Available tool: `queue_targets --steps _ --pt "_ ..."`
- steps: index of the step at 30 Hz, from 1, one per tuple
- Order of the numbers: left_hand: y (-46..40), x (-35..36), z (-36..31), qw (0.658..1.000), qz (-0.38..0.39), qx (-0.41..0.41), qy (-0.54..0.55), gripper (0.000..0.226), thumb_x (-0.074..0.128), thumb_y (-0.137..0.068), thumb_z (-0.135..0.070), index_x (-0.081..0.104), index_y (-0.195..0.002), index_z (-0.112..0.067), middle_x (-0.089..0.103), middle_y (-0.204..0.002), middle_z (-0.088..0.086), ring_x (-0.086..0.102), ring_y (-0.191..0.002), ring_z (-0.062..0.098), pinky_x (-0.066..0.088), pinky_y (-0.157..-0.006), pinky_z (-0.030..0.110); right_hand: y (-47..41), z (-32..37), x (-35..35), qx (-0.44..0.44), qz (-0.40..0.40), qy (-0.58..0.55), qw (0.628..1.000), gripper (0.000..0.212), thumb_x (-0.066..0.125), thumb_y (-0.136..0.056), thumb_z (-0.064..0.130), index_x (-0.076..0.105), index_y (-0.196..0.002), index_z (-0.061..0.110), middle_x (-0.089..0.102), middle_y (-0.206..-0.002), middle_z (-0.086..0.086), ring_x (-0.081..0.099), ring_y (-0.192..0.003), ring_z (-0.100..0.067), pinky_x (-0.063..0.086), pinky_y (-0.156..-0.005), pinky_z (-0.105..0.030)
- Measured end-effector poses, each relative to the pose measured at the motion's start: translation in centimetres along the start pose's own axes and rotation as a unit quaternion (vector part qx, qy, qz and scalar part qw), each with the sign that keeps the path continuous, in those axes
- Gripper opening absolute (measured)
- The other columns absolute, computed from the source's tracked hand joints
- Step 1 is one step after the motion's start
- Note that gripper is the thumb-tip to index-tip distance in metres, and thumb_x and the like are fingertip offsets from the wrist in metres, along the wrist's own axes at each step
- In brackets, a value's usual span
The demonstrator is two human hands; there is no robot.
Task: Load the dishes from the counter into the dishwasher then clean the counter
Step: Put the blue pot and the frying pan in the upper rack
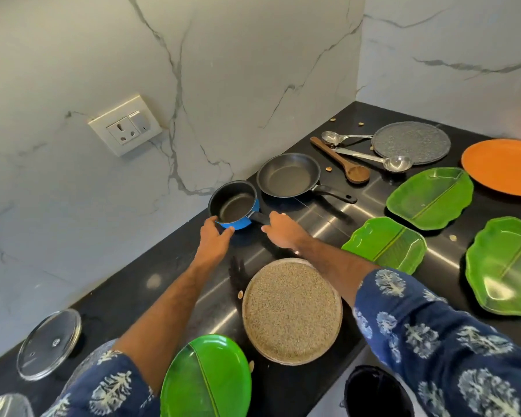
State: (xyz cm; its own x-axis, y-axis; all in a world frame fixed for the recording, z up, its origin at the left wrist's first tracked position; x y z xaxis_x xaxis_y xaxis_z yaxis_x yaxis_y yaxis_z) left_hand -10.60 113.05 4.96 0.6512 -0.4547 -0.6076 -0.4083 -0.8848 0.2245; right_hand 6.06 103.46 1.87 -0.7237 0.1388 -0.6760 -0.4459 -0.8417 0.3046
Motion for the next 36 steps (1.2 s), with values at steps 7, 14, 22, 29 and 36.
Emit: queue_targets --steps 7,14,22,29,36 --pt "-0.1 -3.0 -1.7 0.99 -0.001 0.008 0.138 0.065 0.056 -0.098 -0.042 0.026 -0.152 -0.02 0.035 -0.156 0.008 0.041 -0.138 0.028 0.04 -0.11 0.052 13.0 -3.5 -4.0 -0.054 -0.019 -0.064 0.996 0.02 0.052 -0.099 0.04 0.051 -0.1 0.021 0.061 -0.096 -0.001 0.06 -0.09 -0.019 0.046 -0.077 -0.04" --pt "9.0 8.8 -9.4 0.93 0.31 0.123 0.153 0.022 0.048 -0.097 -0.017 0.058 -0.115 -0.027 0.065 -0.11 0.011 0.064 -0.093 0.024 0.055 -0.067 0.035 30.3 -11.7 -6.3 0.008 -0.111 -0.093 0.989 0.035 0.056 -0.097 0.04 0.055 -0.117 0.011 0.062 -0.104 0.0 0.057 -0.095 -0.014 0.046 -0.092 -0.038" --pt "28.4 24.0 -14.4 0.861 0.442 0.23 0.102 0.031 0.039 -0.096 0.002 0.058 -0.113 -0.017 0.062 -0.092 0.001 0.057 -0.078 0.013 0.049 -0.061 0.022 51.3 -19.5 -4.2 0.218 -0.235 -0.055 0.946 0.023 0.062 -0.095 0.033 0.051 -0.11 0.021 0.06 -0.093 0.001 0.058 -0.08 -0.015 0.044 -0.072 -0.032" --pt "52.0 35.5 -11.2 0.763 0.578 0.285 -0.046 0.019 0.043 -0.1 -0.007 0.051 -0.112 -0.02 0.056 -0.088 0.003 0.054 -0.07 0.016 0.042 -0.047 0.026 74.2 -24.5 5.1 0.382 -0.316 -0.079 0.865 0.032 0.058 -0.092 0.046 0.049 -0.115 0.026 0.067 -0.107 -0.005 0.064 -0.096 -0.026 0.048 -0.077 -0.037" --pt "75.3 39.3 -3.9 0.667 0.682 0.27 -0.128 0.024 0.045 -0.104 -0.03 0.049 -0.126 -0.023 0.059 -0.115 0.005 0.059 -0.105 0.024 0.055 -0.063 0.037 94.4 -28.4 15.6 0.476 -0.356 -0.106 0.797 0.024 0.049 -0.098 0.046 0.05 -0.114 0.028 0.063 -0.114 0.003 0.059 -0.101 -0.019 0.05 -0.086 -0.04"
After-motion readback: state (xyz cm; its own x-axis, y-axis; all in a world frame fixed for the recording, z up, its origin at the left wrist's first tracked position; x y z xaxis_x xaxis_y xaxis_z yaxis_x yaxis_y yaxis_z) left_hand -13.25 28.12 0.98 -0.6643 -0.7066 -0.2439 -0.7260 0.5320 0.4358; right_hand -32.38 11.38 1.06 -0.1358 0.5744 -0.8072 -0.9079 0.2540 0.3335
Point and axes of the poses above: each hand's wrist, its own y-axis away from the middle knuckle, its own x-axis out of the palm, z = x × y, the point moved 8 cm from there along -y, towards the middle knuckle
